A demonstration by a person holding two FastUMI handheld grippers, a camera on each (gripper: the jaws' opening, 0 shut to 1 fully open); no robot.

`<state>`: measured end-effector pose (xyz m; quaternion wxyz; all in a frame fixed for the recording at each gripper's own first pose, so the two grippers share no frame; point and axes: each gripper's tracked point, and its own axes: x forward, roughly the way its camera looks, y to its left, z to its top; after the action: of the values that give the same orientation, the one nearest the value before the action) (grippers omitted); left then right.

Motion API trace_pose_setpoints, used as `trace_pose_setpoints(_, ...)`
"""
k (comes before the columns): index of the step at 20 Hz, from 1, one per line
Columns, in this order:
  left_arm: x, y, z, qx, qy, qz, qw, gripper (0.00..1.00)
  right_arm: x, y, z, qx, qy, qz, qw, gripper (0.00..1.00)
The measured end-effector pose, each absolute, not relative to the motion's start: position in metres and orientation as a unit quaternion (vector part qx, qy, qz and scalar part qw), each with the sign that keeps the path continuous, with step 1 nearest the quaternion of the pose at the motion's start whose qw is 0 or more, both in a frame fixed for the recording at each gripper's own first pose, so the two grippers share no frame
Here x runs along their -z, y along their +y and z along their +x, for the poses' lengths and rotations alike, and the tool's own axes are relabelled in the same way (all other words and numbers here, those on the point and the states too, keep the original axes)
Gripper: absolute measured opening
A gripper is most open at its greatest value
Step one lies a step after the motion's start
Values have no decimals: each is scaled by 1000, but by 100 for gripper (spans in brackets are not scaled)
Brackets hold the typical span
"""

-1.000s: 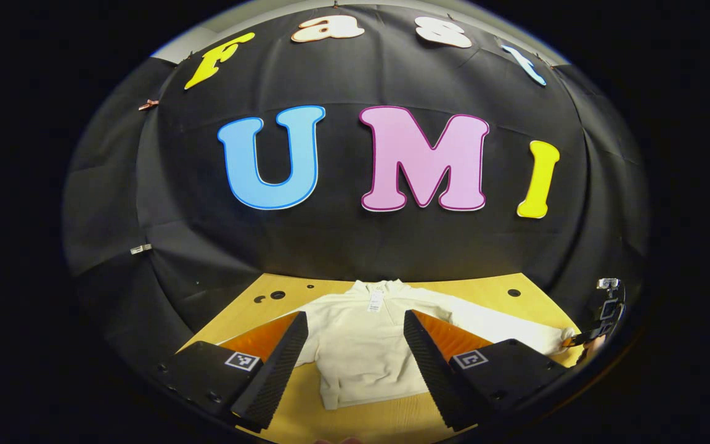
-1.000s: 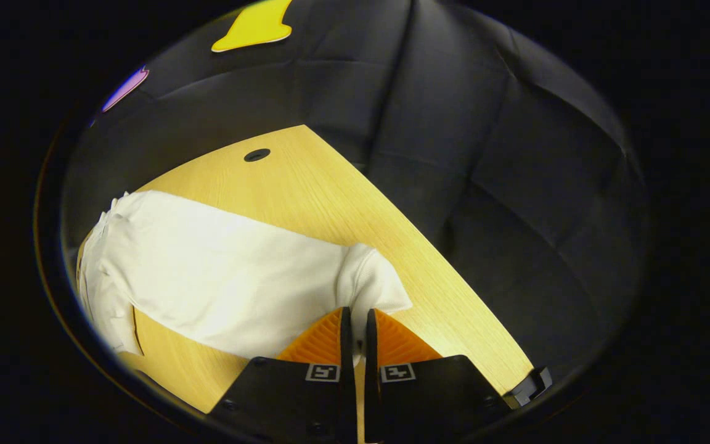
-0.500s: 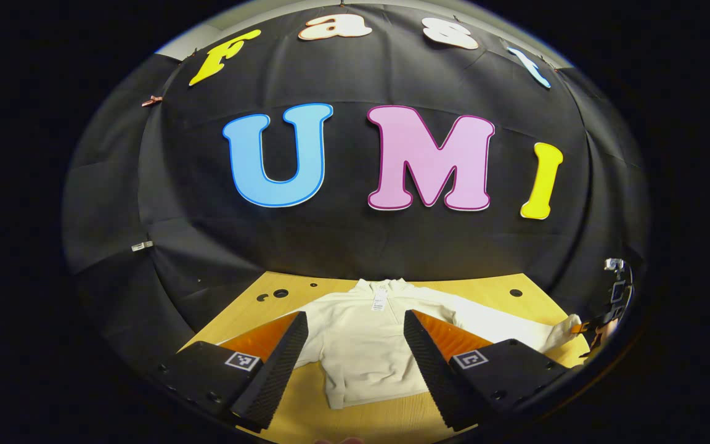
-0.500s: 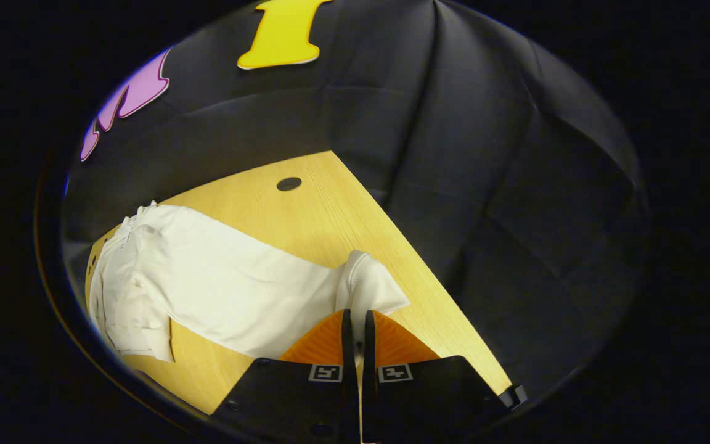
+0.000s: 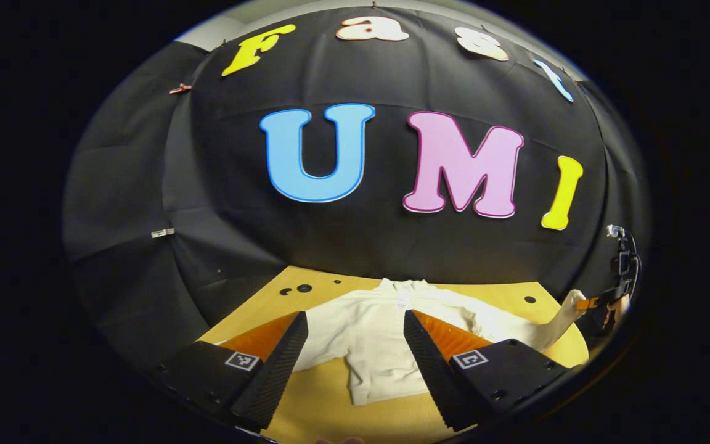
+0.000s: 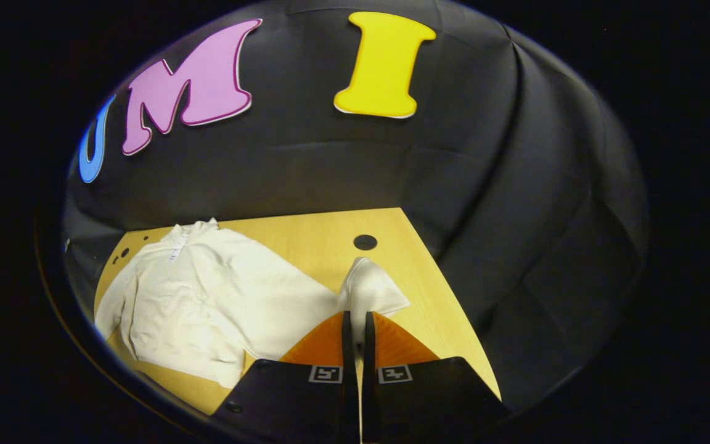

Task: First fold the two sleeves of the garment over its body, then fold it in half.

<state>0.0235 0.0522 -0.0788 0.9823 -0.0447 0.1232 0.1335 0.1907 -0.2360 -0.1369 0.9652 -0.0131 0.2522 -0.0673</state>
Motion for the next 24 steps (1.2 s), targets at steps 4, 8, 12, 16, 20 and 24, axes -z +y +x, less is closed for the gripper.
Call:
trace_pose_setpoints(4, 90, 85, 7, -163, 130, -67, 976, 98, 110, -176, 220, 20, 234, -50, 971, 6)
trace_pose_setpoints(8, 92, 112, -3, -186, 126, -74, 972, 99, 84, -92, 262, -34, 216, -50, 975, 6)
trace_pose_setpoints(12, 91, 137, -12, -206, 120, -75, 968, 98, 83, -11, 289, -86, 208, -70, 972, 6)
trace_pose_setpoints(16, 93, 162, -23, -227, 120, -83, 963, 99, 93, 68, 303, -131, 210, -85, 965, 6)
trace_pose_setpoints(20, 105, 193, -44, -256, 129, -89, 954, 99, 107, 150, 317, -174, 213, -94, 957, 6)
trace_pose_setpoints(24, 120, 224, -69, -289, 148, -96, 941, 99, 124, 231, 320, -211, 217, -96, 948, 6)
